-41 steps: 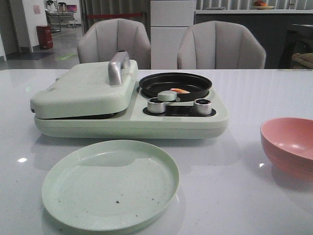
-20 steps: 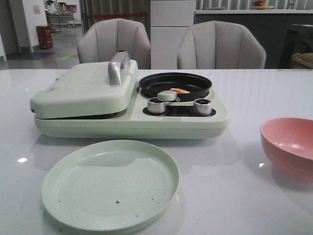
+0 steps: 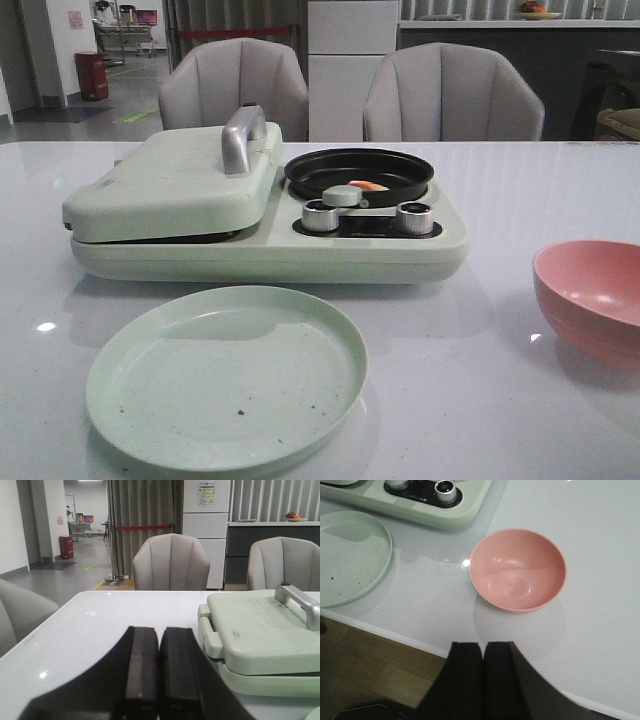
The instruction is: Make breakfast with bread and shrimp
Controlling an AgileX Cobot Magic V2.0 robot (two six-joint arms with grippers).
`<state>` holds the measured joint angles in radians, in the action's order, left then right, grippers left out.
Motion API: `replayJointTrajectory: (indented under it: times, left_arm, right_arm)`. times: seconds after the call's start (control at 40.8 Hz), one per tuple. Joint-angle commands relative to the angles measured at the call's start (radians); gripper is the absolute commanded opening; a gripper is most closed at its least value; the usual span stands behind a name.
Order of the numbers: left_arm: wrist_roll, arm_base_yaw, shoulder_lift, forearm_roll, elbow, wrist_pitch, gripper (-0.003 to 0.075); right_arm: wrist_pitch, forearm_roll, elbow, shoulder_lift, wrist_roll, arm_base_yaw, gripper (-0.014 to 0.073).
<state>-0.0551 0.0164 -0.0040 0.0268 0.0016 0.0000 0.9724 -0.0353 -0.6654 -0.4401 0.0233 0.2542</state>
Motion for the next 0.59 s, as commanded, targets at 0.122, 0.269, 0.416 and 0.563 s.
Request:
replayJointTrajectory:
  times: [0.122, 0.269, 0.416, 0.563]
  left_arm:
    - [-0.006, 0.026, -0.021, -0.027, 0.031, -0.084, 0.0101]
    - [-0.006, 0.039, -0.021, -0.027, 0.031, -0.081, 0.0101]
    - [-0.006, 0.039, -0.019, -0.027, 0.031, -0.081, 0.0101]
    - [-0.006, 0.039, -0.019, -0.027, 0.031, -0.081, 0.0101]
  right_arm:
    - [-0.063, 0.005, -0.026, -0.006, 0.004, 0.001, 0.0035]
    - [-0.063, 0.004, -0.026, -0.006, 0.004, 0.001, 0.0035]
    - [-0.063, 0.004, -0.026, -0.006, 0.004, 0.001, 0.0035]
    - [-0.063, 0.004, -0.026, -0.006, 0.004, 0.001, 0.0035]
